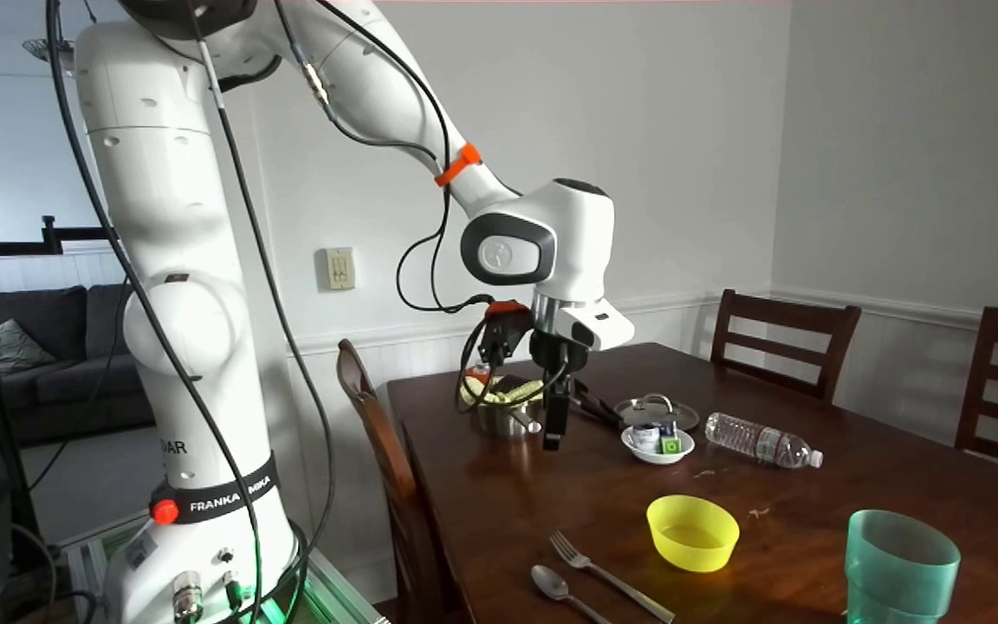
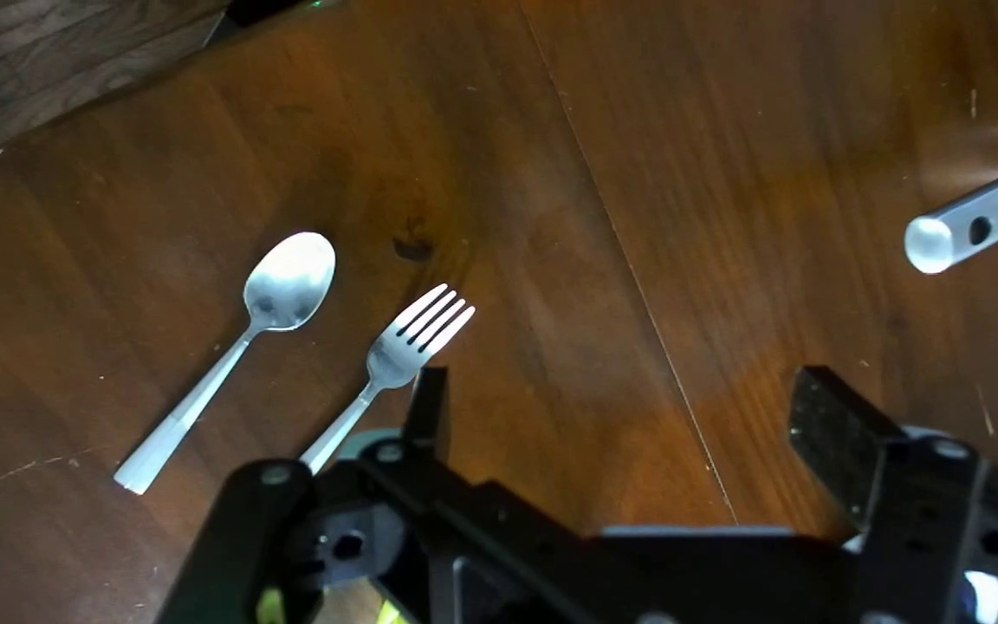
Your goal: Put one silver fork and spoon on top of the yellow bowl.
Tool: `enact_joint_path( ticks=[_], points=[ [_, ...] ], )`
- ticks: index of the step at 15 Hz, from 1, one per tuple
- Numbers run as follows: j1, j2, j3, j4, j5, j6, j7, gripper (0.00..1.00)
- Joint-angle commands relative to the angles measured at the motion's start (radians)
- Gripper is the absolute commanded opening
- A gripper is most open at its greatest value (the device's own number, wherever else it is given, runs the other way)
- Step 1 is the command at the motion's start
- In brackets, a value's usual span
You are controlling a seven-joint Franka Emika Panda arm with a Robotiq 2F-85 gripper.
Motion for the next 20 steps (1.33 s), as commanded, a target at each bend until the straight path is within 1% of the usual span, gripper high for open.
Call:
enact_joint_path(
  ticks=[1, 2, 6, 8, 13, 20],
  points=[
    [-0.017, 0.037, 0.007, 0.026, -0.016, -0.013, 0.055, 1.00],
    [-0.024, 0.078, -0.001, 0.052, -0.013, -0.029, 0.079, 1.00],
    [-0.046, 0.196, -0.012, 0.101, -0.022, -0.016, 0.183, 1.00],
    [-0.055, 0.254, -0.018, 0.128, -0.016, -0.015, 0.207, 1.00],
    [-0.078, 0.383, -0.021, 0.210, -0.005, -0.014, 0.210, 1.00],
    [-0.110, 0.493, -0.007, 0.281, 0.023, 0.003, 0.189, 1.00]
  ],
)
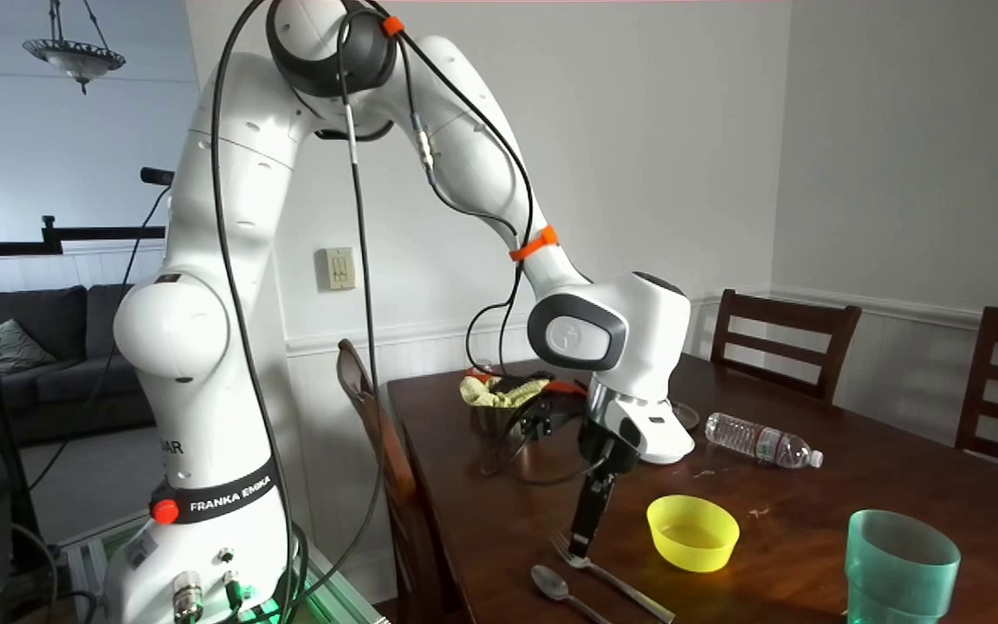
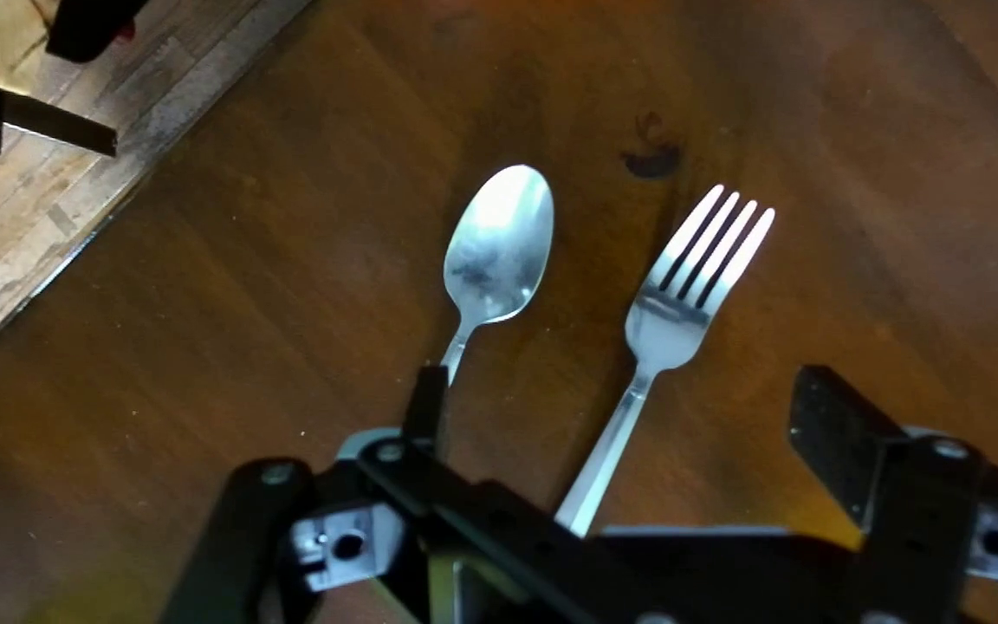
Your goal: Put one silver fork and spoon on top of the yellow bowl.
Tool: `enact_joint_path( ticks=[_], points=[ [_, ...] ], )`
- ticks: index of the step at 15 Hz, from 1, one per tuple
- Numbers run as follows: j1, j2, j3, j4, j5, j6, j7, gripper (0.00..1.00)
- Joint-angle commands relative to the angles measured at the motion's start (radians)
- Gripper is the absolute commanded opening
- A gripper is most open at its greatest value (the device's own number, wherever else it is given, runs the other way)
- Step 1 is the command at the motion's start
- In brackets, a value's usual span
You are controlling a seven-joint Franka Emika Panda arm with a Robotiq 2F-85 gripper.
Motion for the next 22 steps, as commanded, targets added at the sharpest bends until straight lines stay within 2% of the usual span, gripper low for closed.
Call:
enact_joint_path(
  ticks=[1, 7, 11, 15, 16, 18, 19, 22],
  points=[
    [-0.039, 0.062, 0.021, 0.053, 0.032, 0.002, -0.016, 1.00],
    [-0.074, 0.117, 0.051, 0.088, 0.069, 0.001, -0.032, 0.98],
    [-0.111, 0.136, 0.092, 0.105, 0.142, 0.004, -0.076, 0.95],
    [-0.124, 0.153, 0.107, 0.119, 0.178, 0.006, -0.098, 0.85],
    [-0.127, 0.156, 0.109, 0.122, 0.182, 0.005, -0.100, 0.78],
    [-0.126, 0.160, 0.106, 0.127, 0.179, 0.005, -0.099, 0.52],
    [-0.126, 0.161, 0.105, 0.128, 0.178, 0.006, -0.098, 0.48],
    [-0.125, 0.169, 0.102, 0.135, 0.171, 0.004, -0.093, 0.25]
  ],
)
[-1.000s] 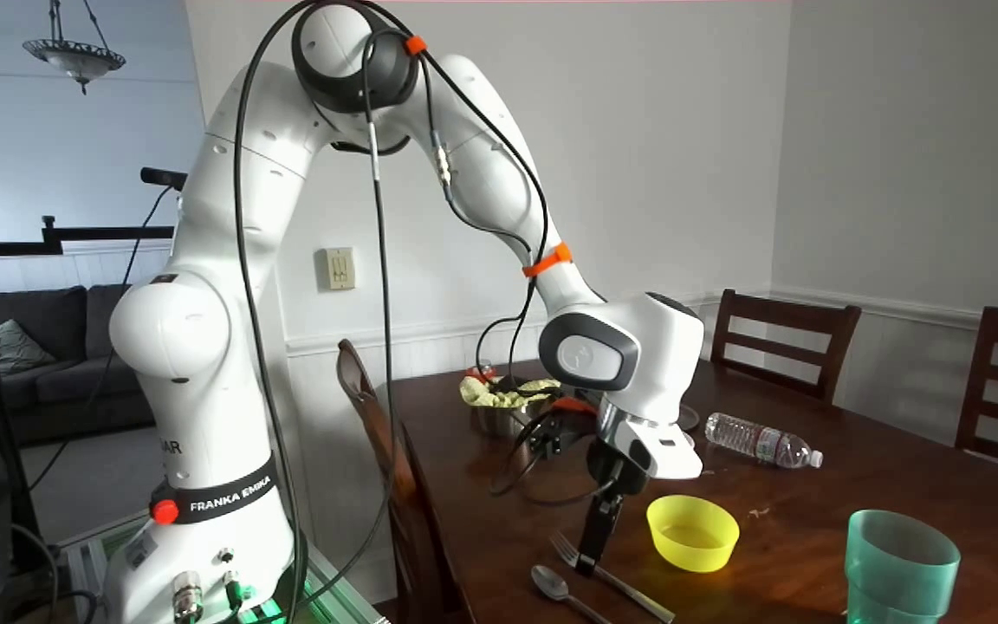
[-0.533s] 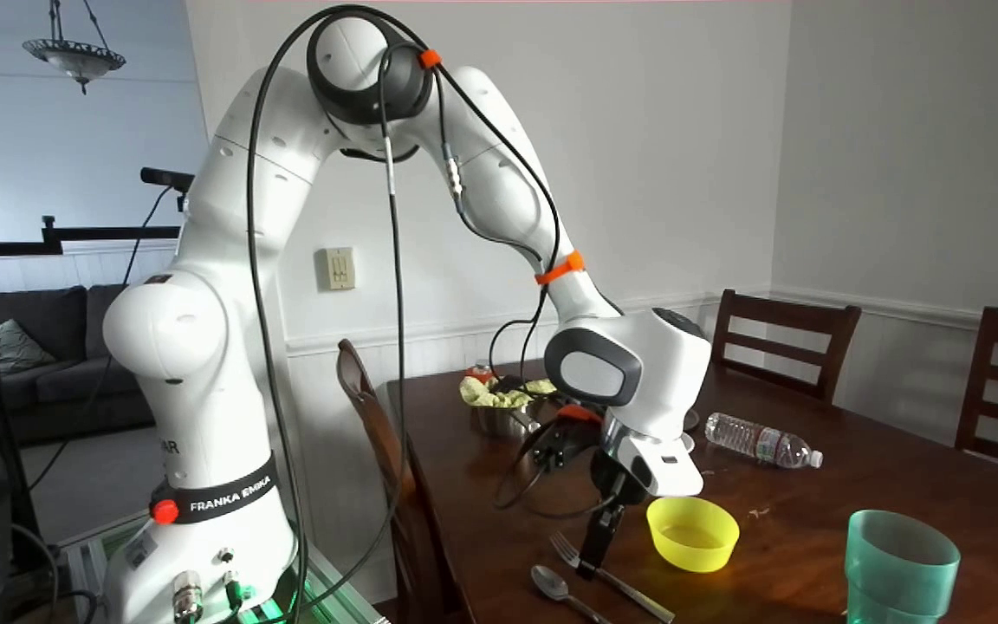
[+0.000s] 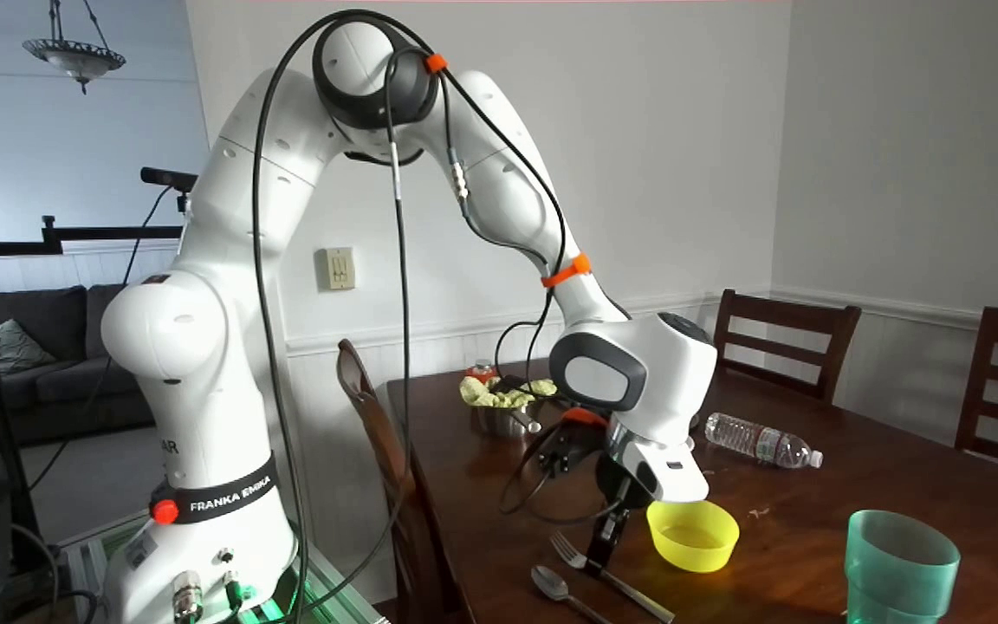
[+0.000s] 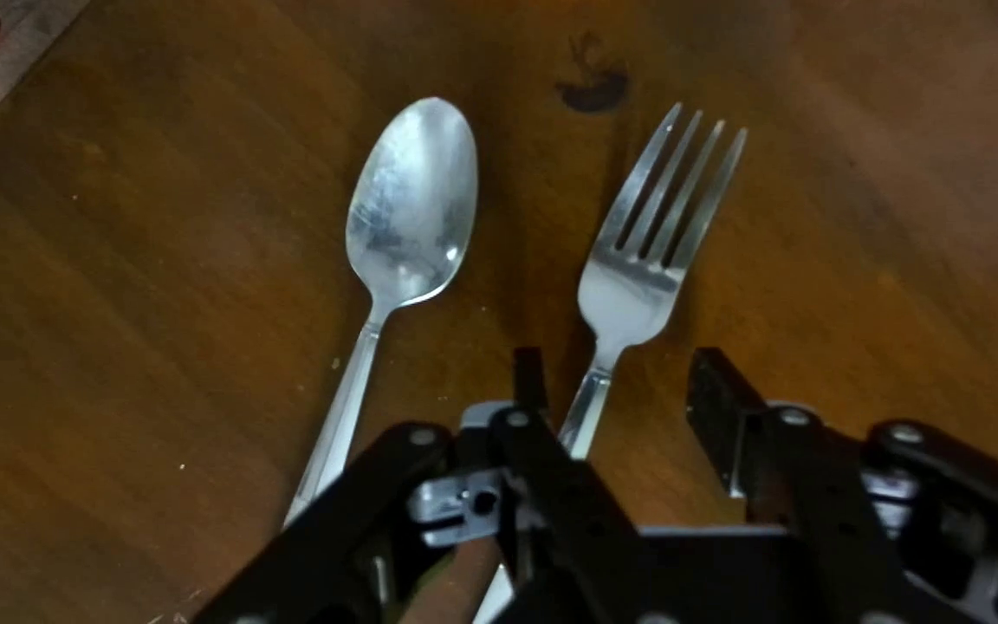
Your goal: Put one silver fork and spoon on top of the yellow bowl.
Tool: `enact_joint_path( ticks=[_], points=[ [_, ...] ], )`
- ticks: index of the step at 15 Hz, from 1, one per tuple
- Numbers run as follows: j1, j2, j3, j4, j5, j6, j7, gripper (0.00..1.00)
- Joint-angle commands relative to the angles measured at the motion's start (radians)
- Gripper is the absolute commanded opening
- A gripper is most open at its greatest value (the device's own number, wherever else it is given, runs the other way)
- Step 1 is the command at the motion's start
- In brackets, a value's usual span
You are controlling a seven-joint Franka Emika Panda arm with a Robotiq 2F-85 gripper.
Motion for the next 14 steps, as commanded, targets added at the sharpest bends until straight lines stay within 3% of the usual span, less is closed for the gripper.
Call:
enact_joint_path(
  ticks=[1, 2, 3, 4, 8, 10, 12, 14],
  points=[
    [-0.021, 0.021, 0.010, 0.023, 0.020, 0.002, -0.024, 0.28],
    [-0.020, 0.022, 0.009, 0.024, 0.019, 0.002, -0.022, 0.38],
    [-0.021, 0.024, 0.008, 0.026, 0.018, 0.001, -0.021, 0.56],
    [-0.021, 0.027, 0.008, 0.027, 0.017, 0.000, -0.020, 0.56],
    [-0.022, 0.035, 0.006, 0.038, 0.015, -0.003, -0.018, 0.83],
    [-0.024, 0.040, 0.007, 0.044, 0.015, -0.003, -0.018, 0.76],
    [-0.024, 0.048, 0.007, 0.051, 0.013, -0.005, -0.017, 0.52],
    [-0.025, 0.055, 0.006, 0.058, 0.013, -0.007, -0.016, 0.43]
  ],
)
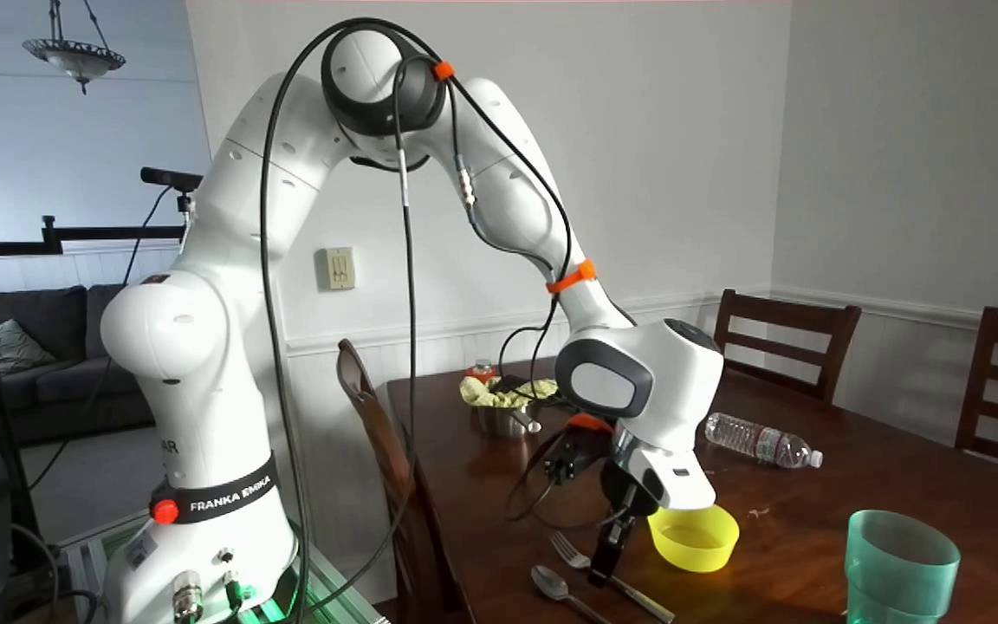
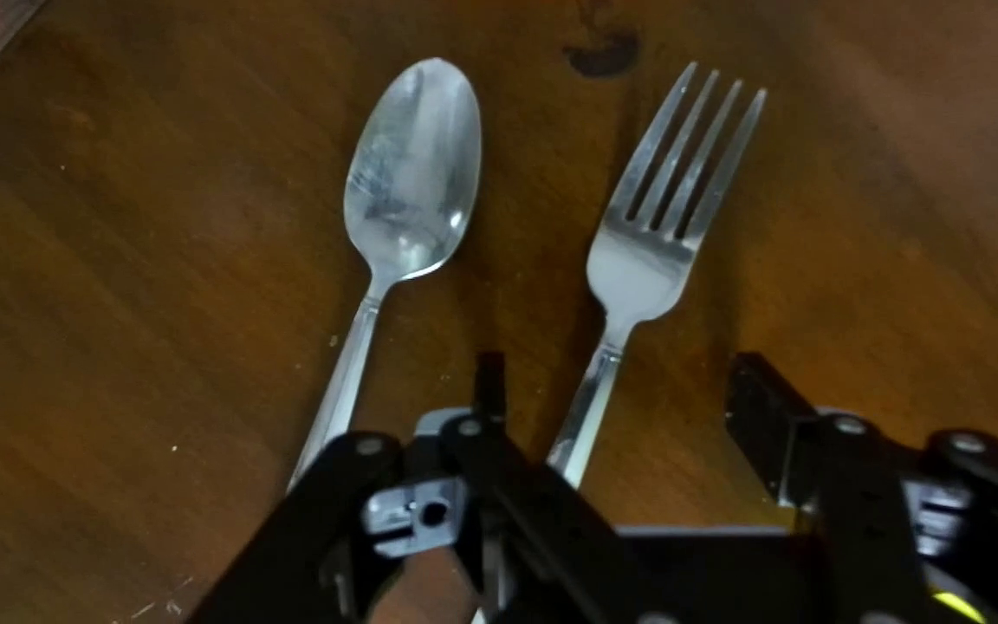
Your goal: Put one silver fork and spoon on top of the yellow bowl.
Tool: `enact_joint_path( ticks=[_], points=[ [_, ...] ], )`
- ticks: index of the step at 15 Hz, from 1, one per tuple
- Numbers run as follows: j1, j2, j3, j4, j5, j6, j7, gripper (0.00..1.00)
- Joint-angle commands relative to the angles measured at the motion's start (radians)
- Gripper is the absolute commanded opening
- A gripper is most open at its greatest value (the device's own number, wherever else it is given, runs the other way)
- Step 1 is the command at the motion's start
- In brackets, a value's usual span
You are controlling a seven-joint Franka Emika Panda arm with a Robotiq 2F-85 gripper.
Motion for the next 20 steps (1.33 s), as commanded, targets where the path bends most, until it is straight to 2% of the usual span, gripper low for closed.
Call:
enact_joint_path(
  ticks=[1, 6, 14, 20],
  points=[
    [-0.020, 0.025, 0.007, 0.031, 0.012, -0.007, -0.015, 0.36],
    [-0.008, 0.013, 0.001, 0.026, 0.007, 0.014, -0.004, 0.00],
    [0.013, -0.058, -0.017, -0.006, -0.007, -0.039, 0.046, 0.03],
    [0.041, -0.118, -0.056, -0.029, -0.035, -0.065, 0.112, 0.03]
  ],
)
